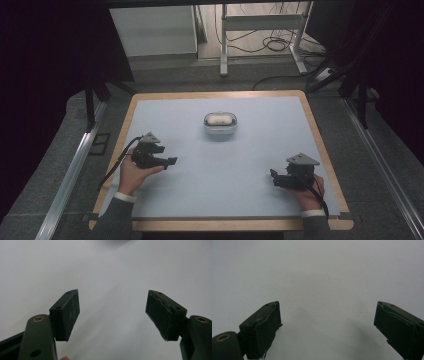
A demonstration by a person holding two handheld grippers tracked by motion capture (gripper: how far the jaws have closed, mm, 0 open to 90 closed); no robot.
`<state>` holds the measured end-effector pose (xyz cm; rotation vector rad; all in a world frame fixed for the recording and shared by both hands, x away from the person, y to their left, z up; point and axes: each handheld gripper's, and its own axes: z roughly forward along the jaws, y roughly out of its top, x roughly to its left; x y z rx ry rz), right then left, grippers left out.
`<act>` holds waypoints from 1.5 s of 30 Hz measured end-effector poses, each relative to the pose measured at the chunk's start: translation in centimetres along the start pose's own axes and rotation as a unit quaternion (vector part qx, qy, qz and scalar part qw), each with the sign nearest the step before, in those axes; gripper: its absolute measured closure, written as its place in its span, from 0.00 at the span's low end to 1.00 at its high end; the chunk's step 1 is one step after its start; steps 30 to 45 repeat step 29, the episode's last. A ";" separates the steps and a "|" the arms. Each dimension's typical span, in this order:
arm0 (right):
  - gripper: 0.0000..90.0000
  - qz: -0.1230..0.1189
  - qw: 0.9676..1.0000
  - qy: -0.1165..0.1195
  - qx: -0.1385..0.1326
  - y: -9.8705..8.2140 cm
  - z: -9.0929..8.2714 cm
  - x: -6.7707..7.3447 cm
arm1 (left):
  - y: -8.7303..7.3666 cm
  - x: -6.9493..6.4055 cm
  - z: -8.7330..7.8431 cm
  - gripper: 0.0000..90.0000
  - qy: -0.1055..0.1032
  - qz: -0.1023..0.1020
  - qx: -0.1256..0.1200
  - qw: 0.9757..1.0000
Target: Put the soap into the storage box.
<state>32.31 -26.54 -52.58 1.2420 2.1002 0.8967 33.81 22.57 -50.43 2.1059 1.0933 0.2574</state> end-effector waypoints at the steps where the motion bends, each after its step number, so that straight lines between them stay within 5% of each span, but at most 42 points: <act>1: 0.08 -0.001 1.000 -0.001 0.000 0.0 0.0 0.0 | -0.9 0.2 -0.1 0.30 0.004 -0.005 0.009 1.000; 11: 0.08 -0.008 1.000 -0.006 0.002 0.2 0.0 0.2 | -5.0 0.9 -1.0 0.30 0.029 -0.024 0.001 0.999; 19: 0.08 -0.010 1.000 -0.012 -0.001 0.2 -0.1 0.0 | -5.2 1.3 -1.6 0.30 0.029 -0.035 -0.015 0.999; 24: 0.08 -0.009 1.000 -0.013 -0.002 0.2 -0.2 -0.1 | -4.8 0.8 -1.0 0.29 0.025 -0.022 -0.003 0.999; 45: 0.08 -0.010 1.000 -0.013 -0.004 0.3 -0.3 -0.2 | -4.8 1.0 -1.4 0.28 0.025 -0.026 -0.006 0.999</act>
